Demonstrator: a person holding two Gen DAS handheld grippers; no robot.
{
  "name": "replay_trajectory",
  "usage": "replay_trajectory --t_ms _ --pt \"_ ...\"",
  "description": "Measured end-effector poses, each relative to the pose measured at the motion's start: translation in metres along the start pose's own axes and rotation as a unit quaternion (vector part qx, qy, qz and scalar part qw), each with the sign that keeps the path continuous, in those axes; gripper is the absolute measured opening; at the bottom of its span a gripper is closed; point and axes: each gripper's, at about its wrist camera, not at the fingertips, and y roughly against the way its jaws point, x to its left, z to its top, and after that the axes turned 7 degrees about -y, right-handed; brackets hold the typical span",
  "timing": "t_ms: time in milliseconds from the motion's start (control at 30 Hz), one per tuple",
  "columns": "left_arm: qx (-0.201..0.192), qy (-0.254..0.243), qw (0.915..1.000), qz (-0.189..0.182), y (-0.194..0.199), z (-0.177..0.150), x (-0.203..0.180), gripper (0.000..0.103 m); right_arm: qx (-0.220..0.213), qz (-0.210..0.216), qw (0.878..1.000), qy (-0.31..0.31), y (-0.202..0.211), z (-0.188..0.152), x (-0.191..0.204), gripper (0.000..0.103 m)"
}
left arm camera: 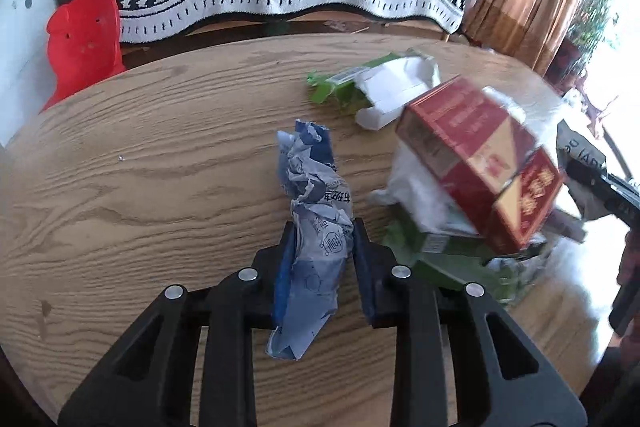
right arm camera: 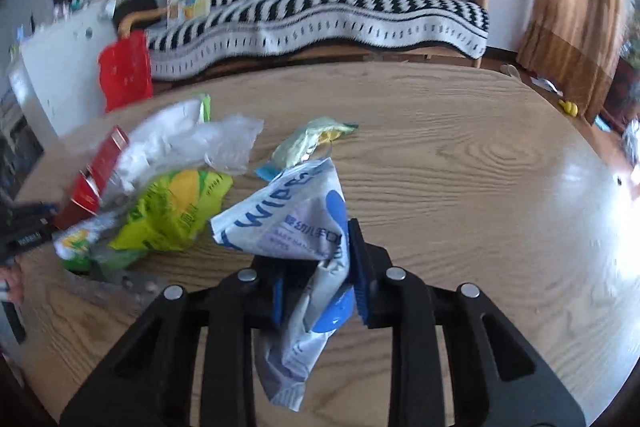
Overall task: Collect trash
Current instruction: 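Carry both wrappers to the black bin and open both tools over it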
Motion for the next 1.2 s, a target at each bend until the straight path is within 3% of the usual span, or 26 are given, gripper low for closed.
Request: replay_trajectory --t_ms 200,700,1000,1200 --pt "-0.012 0.007 0.9999 -0.001 0.010 -0.003 -0.004 0.027 0.005 0.023 0.999 -0.023 0.005 -0.012 0.004 0.026" --pt "-0.009 0.009 0.9999 0.007 0.016 -0.006 0.005 0.028 0.031 -0.002 0.999 -0.027 -0.013 -0.013 0.006 0.026" --pt "-0.016 0.016 0.9997 0.010 0.018 -0.003 0.008 0.028 0.042 0.004 0.999 -0.034 -0.018 -0.012 0.001 0.026" --pt "-0.019 0.009 0.9992 0.035 0.023 -0.002 0.013 0.028 0.033 -0.008 0.999 -0.023 -0.015 -0.013 0.006 0.025"
